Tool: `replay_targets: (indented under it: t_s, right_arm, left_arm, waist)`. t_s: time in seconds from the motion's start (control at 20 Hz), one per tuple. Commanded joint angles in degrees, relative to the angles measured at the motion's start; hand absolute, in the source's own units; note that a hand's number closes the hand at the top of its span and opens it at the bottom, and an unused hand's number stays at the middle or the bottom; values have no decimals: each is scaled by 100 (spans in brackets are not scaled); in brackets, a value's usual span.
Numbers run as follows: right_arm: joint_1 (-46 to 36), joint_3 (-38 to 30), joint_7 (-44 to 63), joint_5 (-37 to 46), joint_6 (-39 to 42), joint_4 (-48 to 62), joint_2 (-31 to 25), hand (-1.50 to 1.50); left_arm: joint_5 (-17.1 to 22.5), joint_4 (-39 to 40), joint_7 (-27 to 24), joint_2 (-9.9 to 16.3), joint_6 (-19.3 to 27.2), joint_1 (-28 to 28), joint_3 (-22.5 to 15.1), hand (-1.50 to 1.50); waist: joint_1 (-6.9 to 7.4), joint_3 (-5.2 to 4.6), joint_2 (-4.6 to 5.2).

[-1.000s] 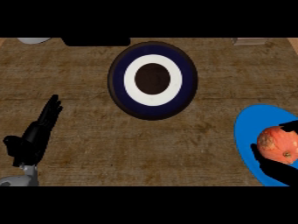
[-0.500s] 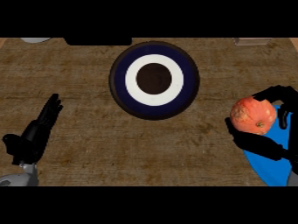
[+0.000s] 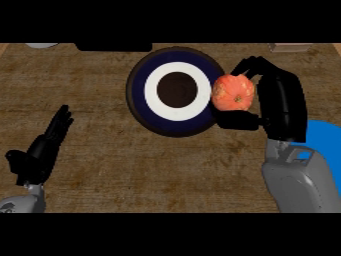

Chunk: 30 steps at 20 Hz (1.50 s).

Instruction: Pick the squash from the plate and place it in the plate

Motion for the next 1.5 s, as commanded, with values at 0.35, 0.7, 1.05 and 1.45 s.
replay_targets:
  t_s: [0.35,0.7,1.05,1.45]
  right_arm:
    - [-1869,484,72,-239,-1690,3242,424,150]
    - [-2627,339,499,-1354,-2985,4456,428,-150]
    - [-2594,70,-665,-2716,-3832,4879,428,-150]
    - [-1416,-617,-2022,-4452,-3797,3254,428,-150]
  left_arm:
    - [-5,-232,185,-110,-32,34,-14,0]
    - [112,-5,37,106,-304,-48,163,0]
    - [-90,-79,59,-122,-91,-80,-5,0]
    - [-73,77,-170,-62,-127,171,126,0]
  waist:
    - [71,3,11]
    - [103,1,25]
    - [108,8,37]
    - [-52,13,7]
